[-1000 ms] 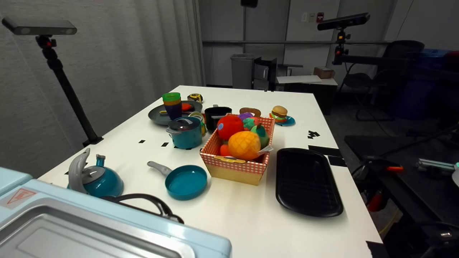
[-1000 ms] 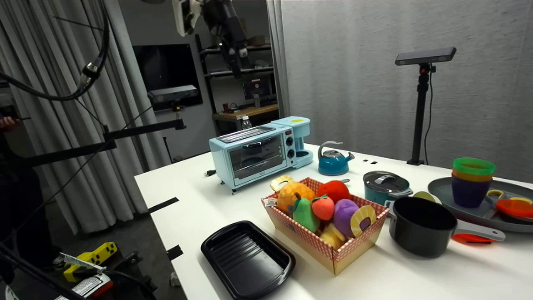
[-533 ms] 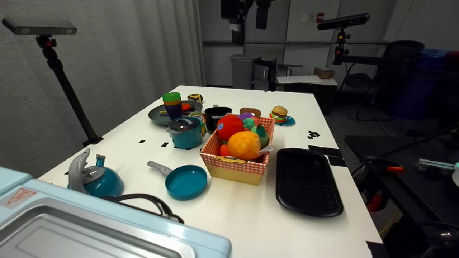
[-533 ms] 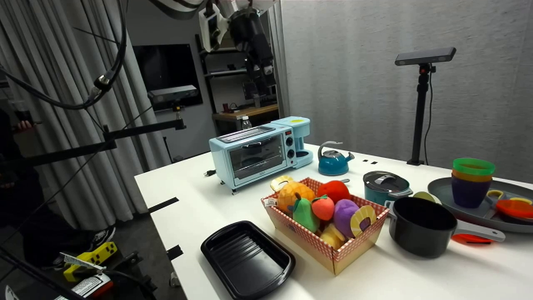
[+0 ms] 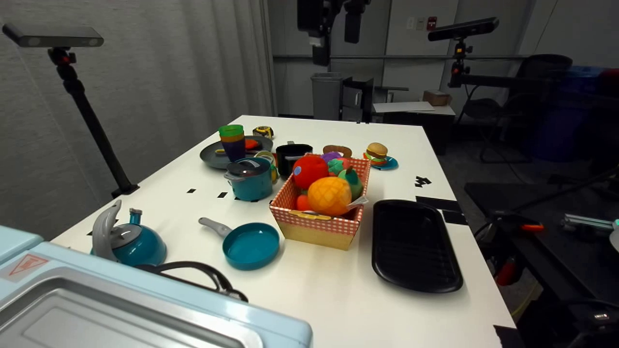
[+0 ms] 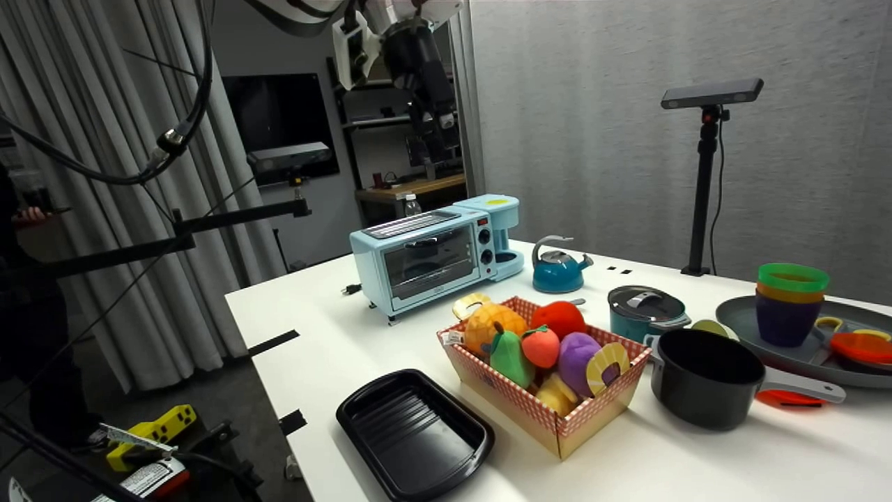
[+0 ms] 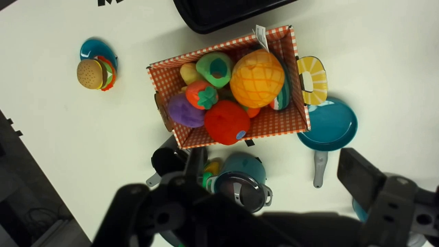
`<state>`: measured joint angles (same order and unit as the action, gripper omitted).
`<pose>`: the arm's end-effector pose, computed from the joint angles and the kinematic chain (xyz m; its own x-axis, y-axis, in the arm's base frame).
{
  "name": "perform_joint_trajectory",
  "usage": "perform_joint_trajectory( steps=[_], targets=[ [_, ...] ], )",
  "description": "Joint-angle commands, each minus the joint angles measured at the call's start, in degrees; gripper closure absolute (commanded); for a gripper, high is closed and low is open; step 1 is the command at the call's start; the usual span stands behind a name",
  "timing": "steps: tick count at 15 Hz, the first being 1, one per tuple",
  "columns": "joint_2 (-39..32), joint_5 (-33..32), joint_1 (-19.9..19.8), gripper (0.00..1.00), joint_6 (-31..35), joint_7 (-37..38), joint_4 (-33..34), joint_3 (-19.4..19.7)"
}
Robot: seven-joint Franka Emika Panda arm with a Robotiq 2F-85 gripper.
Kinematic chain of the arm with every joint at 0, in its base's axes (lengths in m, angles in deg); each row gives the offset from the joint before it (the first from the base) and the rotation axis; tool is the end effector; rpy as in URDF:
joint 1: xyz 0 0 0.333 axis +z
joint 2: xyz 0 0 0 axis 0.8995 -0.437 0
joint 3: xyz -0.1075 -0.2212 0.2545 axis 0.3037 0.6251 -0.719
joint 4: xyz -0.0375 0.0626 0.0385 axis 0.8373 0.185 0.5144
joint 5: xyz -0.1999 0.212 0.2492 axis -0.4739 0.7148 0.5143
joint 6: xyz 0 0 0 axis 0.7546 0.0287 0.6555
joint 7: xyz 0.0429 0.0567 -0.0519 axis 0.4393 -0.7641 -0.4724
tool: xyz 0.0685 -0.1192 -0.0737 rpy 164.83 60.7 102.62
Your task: Remove the lid from the blue pot and put it on the pan
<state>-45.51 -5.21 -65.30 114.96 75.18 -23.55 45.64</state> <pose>0.5600 -0.0271 0.4747 0.8817 -0.4477 0.1487 -0.4716 -0.8456 0.2502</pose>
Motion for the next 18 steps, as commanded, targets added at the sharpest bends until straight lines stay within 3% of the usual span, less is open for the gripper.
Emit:
perform_joint_trajectory(
  steps=[1,5,12,18],
  targets=[
    [-5.3,-0.3,0.0,0.00,1.1,-0.2,2.3,1.9],
    [-12.4,-0.1,-0.9,0.00,6.5,-0.8,5.4,5.2],
    [-21.0,4.4,-3.6,0.00,24.8,-8.8,9.6,9.9],
    [-21.1,6.8,-2.8,0.00,26.7,-10.3,8.6,11.8]
  ],
)
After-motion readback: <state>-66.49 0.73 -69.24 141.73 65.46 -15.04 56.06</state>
